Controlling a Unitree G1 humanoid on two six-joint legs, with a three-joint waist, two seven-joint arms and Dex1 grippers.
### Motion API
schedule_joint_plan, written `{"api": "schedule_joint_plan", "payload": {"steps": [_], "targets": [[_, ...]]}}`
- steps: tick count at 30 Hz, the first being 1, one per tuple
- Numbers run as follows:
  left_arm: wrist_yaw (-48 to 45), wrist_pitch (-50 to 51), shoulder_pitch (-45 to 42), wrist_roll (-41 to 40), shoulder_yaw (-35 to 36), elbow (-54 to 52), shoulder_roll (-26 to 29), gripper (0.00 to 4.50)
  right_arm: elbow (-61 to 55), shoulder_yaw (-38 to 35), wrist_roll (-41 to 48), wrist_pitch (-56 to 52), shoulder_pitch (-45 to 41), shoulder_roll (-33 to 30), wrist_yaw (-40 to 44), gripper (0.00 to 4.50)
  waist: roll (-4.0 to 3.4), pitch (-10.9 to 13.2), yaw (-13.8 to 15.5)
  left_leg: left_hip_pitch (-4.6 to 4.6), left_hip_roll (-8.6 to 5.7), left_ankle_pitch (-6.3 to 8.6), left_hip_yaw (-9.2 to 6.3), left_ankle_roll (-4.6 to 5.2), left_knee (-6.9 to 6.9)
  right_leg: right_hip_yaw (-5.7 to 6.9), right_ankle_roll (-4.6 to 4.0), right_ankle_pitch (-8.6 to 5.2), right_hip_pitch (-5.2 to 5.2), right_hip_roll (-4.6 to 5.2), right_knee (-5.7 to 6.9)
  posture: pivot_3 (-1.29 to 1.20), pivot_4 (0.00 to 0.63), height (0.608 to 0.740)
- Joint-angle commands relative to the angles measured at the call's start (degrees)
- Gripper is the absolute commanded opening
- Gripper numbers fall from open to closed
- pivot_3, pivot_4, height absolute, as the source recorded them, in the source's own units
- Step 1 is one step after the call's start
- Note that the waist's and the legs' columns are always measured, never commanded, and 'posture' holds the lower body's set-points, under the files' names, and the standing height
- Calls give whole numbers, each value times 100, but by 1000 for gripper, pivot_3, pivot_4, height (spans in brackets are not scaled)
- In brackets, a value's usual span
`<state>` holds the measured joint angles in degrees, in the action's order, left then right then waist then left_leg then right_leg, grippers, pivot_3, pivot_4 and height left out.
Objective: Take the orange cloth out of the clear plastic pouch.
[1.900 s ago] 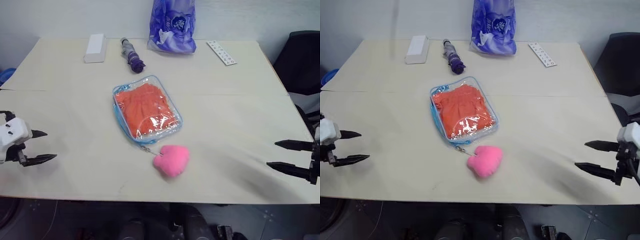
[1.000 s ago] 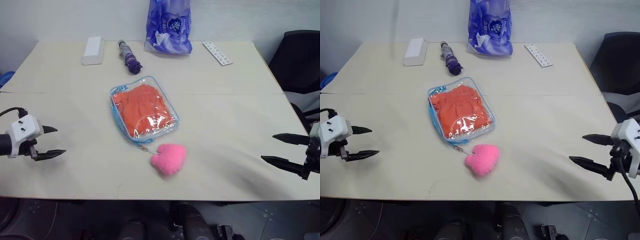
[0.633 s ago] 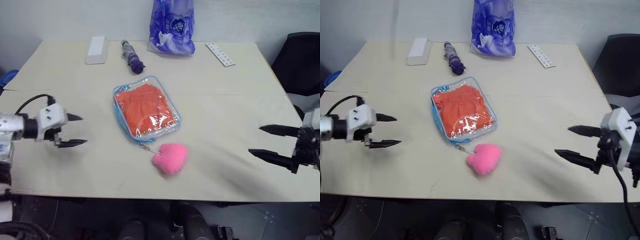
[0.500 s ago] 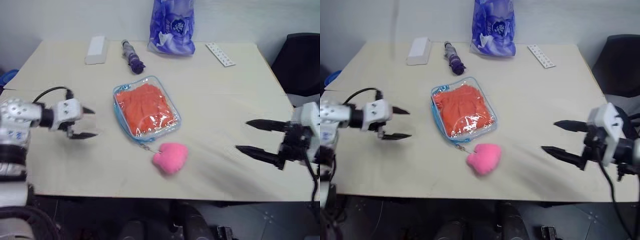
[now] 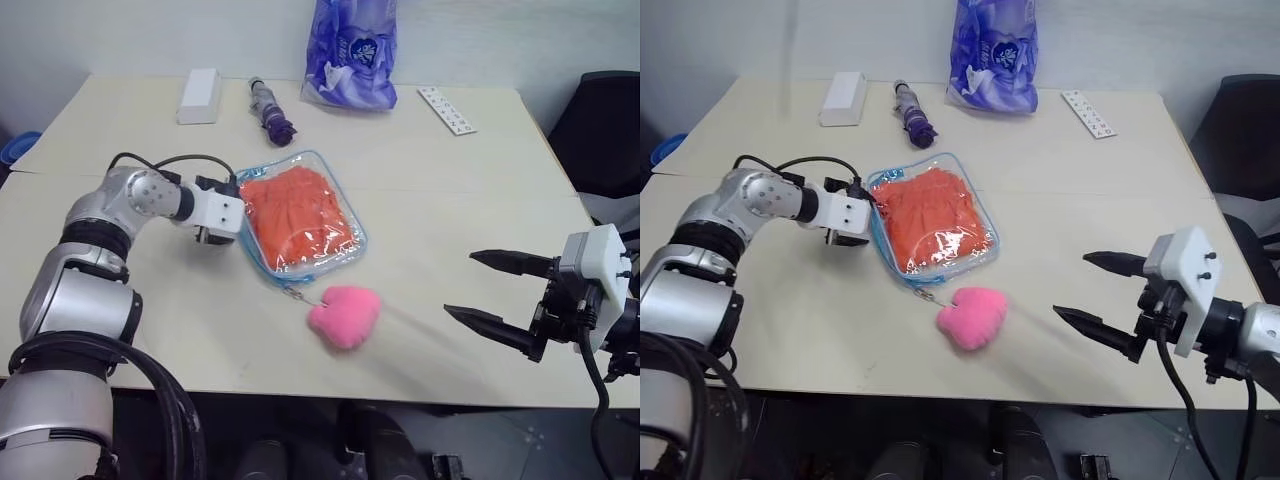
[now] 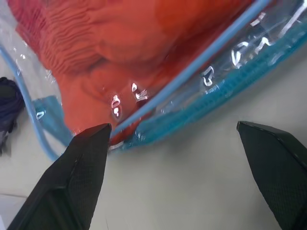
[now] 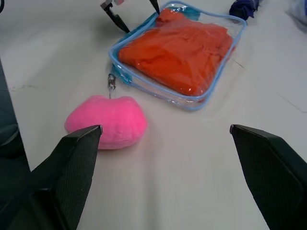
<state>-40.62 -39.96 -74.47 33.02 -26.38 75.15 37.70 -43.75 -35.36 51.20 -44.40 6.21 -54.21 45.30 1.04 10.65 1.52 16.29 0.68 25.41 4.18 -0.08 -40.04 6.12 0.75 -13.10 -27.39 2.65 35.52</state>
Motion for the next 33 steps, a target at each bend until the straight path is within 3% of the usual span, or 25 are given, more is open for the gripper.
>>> {"api": "schedule_joint_plan", "payload": {"steps": [1,4,8,16,20,23,26,29,33], "targets": [[568,195,-138,277,-149,106,-184,4424,-239,-298,157,76,108,62,-108,4489,1,0,2,0,-1,0,-1,0,0,0,0,0,0,0,0,0,150,740],[739,215,-78,461,-298,152,-244,3852,-319,-424,275,62,219,62,-142,4500,2,-1,2,-1,-1,0,0,1,0,1,0,0,6,1,1,0,150,740],[848,285,-52,546,-338,194,-259,2573,-486,-676,652,44,409,-11,-34,4500,2,-1,-1,-2,1,0,0,2,1,-2,0,0,23,1,1,0,150,740],[-136,606,111,-23,119,163,-363,142,-471,-568,653,112,403,-66,-131,4500,5,-1,-10,-10,9,2,-19,6,1,-3,0,0,39,-2,-2,0,150,740],[-388,2007,194,-468,566,-4,-645,22,-452,-405,584,175,361,-44,-143,4500,6,-1,-5,-12,3,2,-18,6,-1,3,0,0,46,-2,-2,0,150,740],[-847,3596,480,-905,930,-603,-878,22,-442,-228,501,245,322,3,-176,4500,5,-1,-7,-16,0,2,-18,6,-4,10,0,0,60,-6,-6,0,150,740],[-860,5256,1243,-1265,1306,-2347,-1077,22,-475,-58,431,315,314,69,-230,4500,4,-2,-8,-31,16,1,-33,7,-3,4,0,0,77,2,-7,0,150,740],[-847,7471,2300,-1376,1491,-4833,-1505,22,-532,154,318,426,340,159,-291,4500,-1,-6,-1,-37,22,1,-46,6,-2,1,0,0,80,5,-7,0,150,740],[-786,8721,2960,-1211,1231,-6778,-1628,22,-550,325,244,538,363,236,-349,4500,-4,-8,46,-42,21,2,-69,8,-8,-4,1,-1,90,9,-7,0,150,740]]}}
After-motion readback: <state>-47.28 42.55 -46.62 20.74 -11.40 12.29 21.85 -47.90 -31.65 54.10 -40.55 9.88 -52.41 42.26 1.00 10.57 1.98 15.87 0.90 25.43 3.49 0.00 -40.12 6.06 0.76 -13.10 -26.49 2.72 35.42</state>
